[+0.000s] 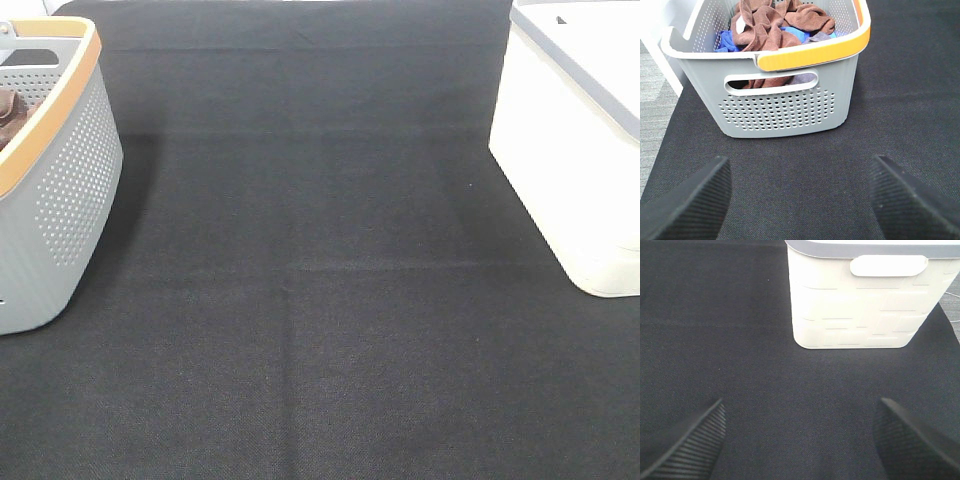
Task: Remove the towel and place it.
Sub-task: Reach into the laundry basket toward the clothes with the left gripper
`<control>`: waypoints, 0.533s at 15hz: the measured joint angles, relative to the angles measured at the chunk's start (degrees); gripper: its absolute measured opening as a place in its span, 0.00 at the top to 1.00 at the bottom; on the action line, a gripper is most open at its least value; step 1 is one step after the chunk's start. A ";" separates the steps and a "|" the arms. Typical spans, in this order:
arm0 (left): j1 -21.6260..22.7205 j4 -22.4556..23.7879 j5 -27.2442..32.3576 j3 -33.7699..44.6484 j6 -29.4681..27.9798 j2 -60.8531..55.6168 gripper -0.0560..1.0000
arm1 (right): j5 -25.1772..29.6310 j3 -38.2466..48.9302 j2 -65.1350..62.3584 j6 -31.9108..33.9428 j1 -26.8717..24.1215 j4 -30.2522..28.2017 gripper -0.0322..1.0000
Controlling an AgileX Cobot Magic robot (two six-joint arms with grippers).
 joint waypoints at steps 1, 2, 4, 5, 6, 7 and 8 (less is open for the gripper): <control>0.00 0.00 0.00 0.00 0.00 0.00 0.26 | 0.00 0.00 0.00 0.00 0.00 0.00 0.23; 0.00 0.00 0.00 0.00 0.00 0.00 0.26 | 0.00 0.00 0.00 0.00 0.00 0.00 0.23; 0.00 0.00 0.00 0.00 0.00 0.00 0.26 | 0.00 0.00 0.00 0.00 0.00 0.00 0.23; 0.00 0.00 0.00 0.00 0.00 0.00 0.26 | 0.00 0.00 0.00 0.00 0.00 0.00 0.23; 0.00 0.00 0.00 0.00 0.00 0.00 0.26 | 0.00 0.00 0.00 0.00 0.00 0.00 0.23; 0.00 0.00 0.00 0.00 0.00 0.00 0.26 | 0.00 0.00 0.00 0.00 0.00 0.00 0.23; 0.00 0.00 0.00 0.00 0.00 0.00 0.26 | 0.00 0.00 0.00 0.00 0.00 0.00 0.23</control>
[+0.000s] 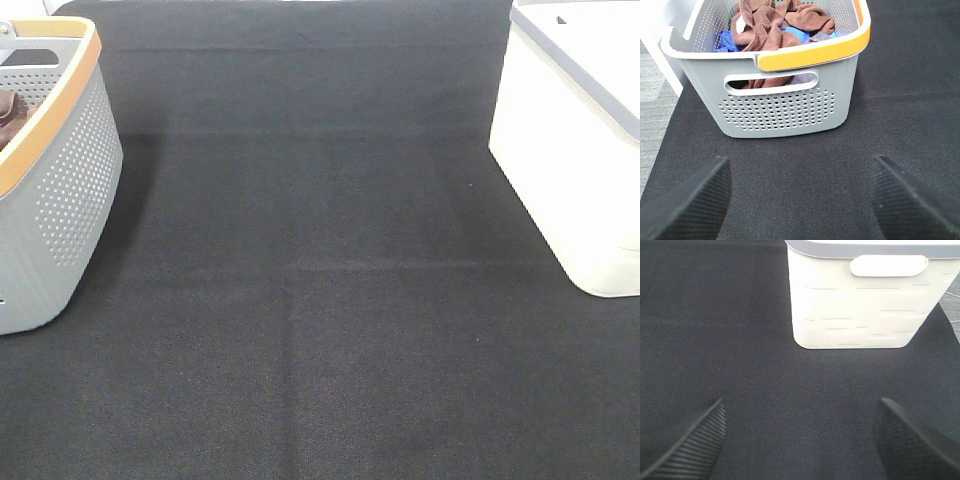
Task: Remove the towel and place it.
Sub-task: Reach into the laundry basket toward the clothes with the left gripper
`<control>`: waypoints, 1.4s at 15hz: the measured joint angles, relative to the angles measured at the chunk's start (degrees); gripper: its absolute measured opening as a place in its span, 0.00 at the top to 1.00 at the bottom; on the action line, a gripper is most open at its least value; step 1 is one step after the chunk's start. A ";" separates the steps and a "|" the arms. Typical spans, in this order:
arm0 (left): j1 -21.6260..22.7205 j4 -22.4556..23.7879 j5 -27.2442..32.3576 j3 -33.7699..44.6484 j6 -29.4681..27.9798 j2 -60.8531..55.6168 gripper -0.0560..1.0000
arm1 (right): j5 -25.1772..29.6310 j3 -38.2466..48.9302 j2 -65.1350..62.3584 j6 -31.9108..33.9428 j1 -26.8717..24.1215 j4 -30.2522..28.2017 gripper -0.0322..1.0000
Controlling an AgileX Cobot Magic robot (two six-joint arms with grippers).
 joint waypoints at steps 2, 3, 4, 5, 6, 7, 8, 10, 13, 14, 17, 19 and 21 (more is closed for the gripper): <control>0.00 0.00 0.00 0.00 0.00 0.00 0.26 | 0.00 0.00 0.00 0.00 0.00 0.00 0.23; 0.00 0.00 0.00 0.00 0.00 0.00 0.26 | 0.00 0.00 0.00 0.00 0.00 0.00 0.23; 0.00 0.00 0.00 0.00 0.00 0.00 0.26 | 0.00 0.00 0.00 0.00 0.00 0.00 0.23; 0.00 0.06 0.00 0.00 0.00 0.00 0.26 | 0.00 0.00 0.00 0.00 0.00 0.00 0.23; 0.00 0.46 0.00 0.00 0.00 0.00 0.26 | 0.00 0.00 0.00 0.00 0.00 0.00 0.23; 0.00 0.63 0.00 0.00 0.00 0.00 0.26 | 0.00 0.00 0.00 0.00 0.00 0.00 0.23; 0.00 0.63 0.00 0.00 0.00 0.00 0.26 | 0.00 0.00 0.00 0.00 0.00 0.00 0.23; 0.00 0.63 0.00 0.00 0.00 0.00 0.27 | 0.00 0.00 0.00 0.00 0.00 0.00 0.23; 0.00 0.63 -1.09 -0.57 0.00 2.75 0.34 | 0.00 0.00 0.00 0.00 0.00 0.00 0.23; 0.00 0.86 -4.41 -1.72 0.00 5.50 0.38 | 0.00 0.00 0.00 0.00 0.00 0.00 0.23; 0.00 5.44 -19.25 -5.61 -0.92 16.90 0.41 | 0.00 0.00 0.00 0.00 0.00 0.00 0.23; 0.00 8.94 -24.41 -10.26 -6.53 28.59 0.41 | 0.00 0.00 0.00 0.00 0.00 0.00 0.23; 0.00 11.00 -24.35 -18.79 -14.27 43.54 0.41 | 0.00 0.00 0.00 0.00 0.00 0.00 0.23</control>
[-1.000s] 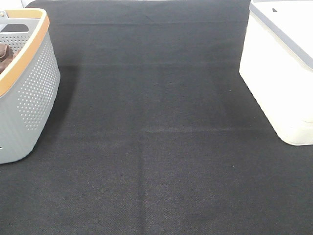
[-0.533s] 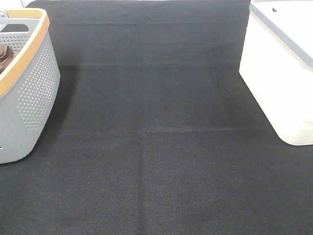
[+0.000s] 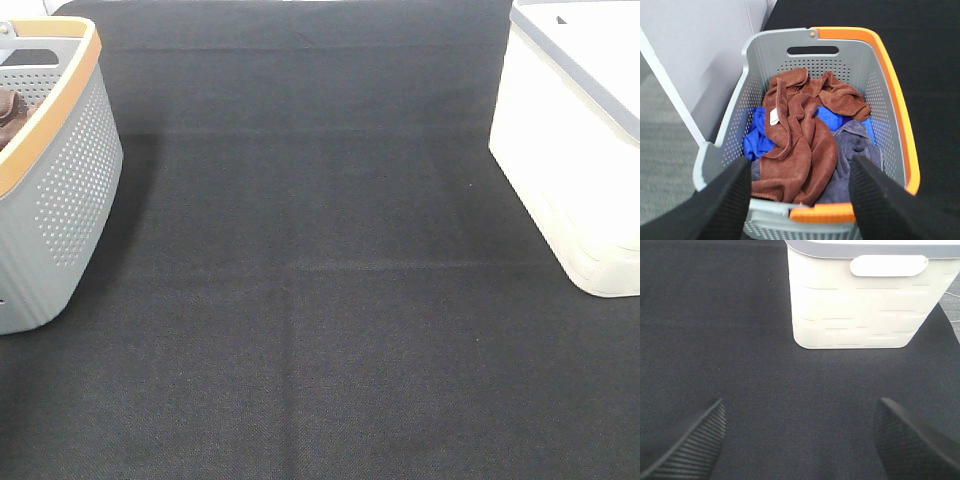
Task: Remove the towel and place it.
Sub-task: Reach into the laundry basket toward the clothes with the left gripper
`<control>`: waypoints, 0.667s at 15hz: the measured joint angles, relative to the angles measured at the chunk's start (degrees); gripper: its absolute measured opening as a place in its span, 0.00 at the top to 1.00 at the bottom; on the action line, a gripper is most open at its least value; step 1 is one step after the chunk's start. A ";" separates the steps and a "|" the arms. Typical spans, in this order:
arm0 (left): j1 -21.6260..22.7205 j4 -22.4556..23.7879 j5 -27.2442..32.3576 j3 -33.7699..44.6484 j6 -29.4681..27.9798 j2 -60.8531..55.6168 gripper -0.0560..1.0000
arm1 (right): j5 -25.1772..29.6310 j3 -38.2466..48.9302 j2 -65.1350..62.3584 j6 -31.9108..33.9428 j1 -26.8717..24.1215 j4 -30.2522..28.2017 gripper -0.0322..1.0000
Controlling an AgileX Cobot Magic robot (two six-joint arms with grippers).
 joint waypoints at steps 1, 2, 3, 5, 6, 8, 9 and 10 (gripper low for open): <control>0.00 0.29 1.55 -4.58 -0.97 5.79 0.41 | 0.00 0.00 0.00 0.00 0.00 0.00 0.23; 0.00 0.52 3.72 -8.94 -1.32 11.97 0.41 | 0.00 0.00 0.00 0.00 0.00 0.00 0.23; 0.00 0.69 6.07 -13.18 -1.49 17.53 0.41 | 0.00 0.00 0.00 0.00 0.00 0.00 0.23; 0.00 1.60 10.94 -21.26 -1.55 28.13 0.41 | 0.00 0.00 0.00 0.00 0.00 0.00 0.23; 0.00 2.86 13.69 -26.53 -1.55 35.01 0.41 | 0.00 0.00 0.00 0.00 0.00 0.00 0.23; 0.00 4.24 17.53 -33.23 -1.55 43.43 0.39 | 0.00 0.00 0.00 0.00 0.00 0.00 0.23; 0.00 4.87 18.91 -36.61 -1.55 47.44 0.36 | 0.00 0.00 0.00 0.00 0.00 0.00 0.23; 0.00 4.87 18.91 -36.61 -1.55 47.44 0.36 | 0.00 0.00 0.00 0.00 0.00 0.00 0.23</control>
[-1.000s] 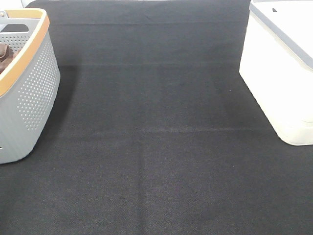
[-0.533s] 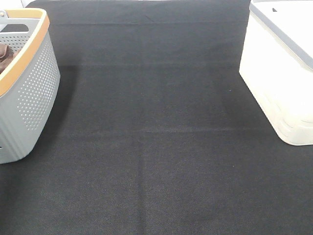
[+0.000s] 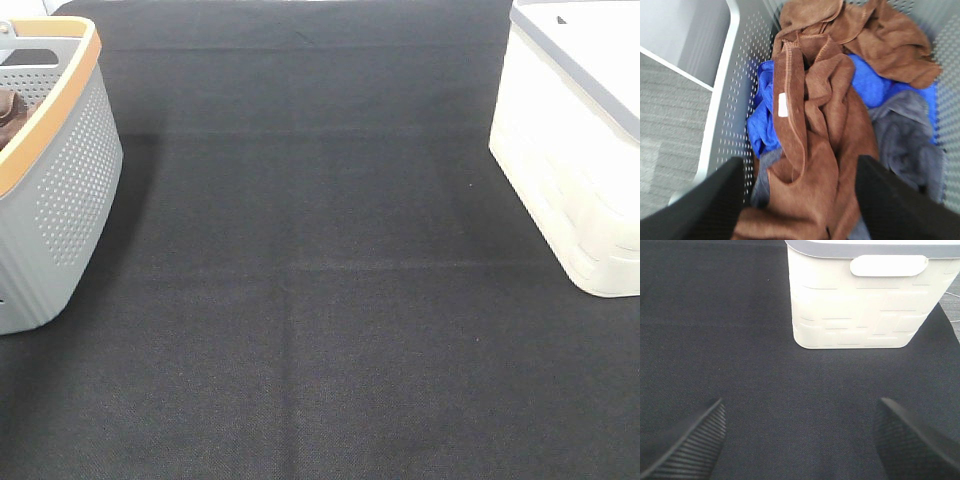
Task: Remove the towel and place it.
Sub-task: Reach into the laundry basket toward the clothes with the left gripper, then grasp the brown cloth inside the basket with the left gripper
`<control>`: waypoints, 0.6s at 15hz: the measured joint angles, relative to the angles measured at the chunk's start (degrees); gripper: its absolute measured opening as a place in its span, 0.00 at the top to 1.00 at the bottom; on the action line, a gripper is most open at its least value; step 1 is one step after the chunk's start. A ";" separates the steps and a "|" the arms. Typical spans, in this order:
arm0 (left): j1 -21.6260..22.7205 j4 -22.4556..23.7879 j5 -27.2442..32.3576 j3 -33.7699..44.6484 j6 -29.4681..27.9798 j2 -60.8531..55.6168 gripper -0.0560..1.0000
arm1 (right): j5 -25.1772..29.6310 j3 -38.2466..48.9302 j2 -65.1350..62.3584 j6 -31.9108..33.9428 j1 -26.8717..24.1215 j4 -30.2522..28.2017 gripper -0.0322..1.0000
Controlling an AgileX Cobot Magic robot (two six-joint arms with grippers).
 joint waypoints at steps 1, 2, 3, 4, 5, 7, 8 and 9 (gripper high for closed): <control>0.00 0.97 0.92 -2.75 0.00 3.38 0.31 | 0.00 0.00 0.00 0.00 0.00 0.00 0.23; 0.00 2.52 1.89 -6.65 0.00 8.02 0.26 | 0.00 0.00 0.00 0.00 0.00 0.00 0.23; 0.00 3.32 2.52 -9.05 0.00 10.66 0.25 | 0.00 0.00 0.00 0.00 0.00 0.00 0.23; 0.11 3.90 2.64 -10.77 0.00 13.29 0.25 | 0.00 0.00 0.00 0.00 0.00 0.00 0.23; 0.46 4.13 2.64 -12.43 0.00 15.58 0.25 | 0.00 0.00 0.00 0.00 0.00 0.00 0.23; 2.06 4.35 2.92 -14.67 0.46 19.25 0.25 | 0.00 0.00 0.00 0.00 0.00 0.00 0.23; 3.44 4.07 3.67 -15.99 1.38 21.89 0.25 | 0.00 0.00 0.00 0.00 0.00 0.00 0.23; 4.30 3.50 3.84 -16.33 2.06 23.15 0.25 | 0.00 0.00 0.00 0.00 0.00 0.00 0.23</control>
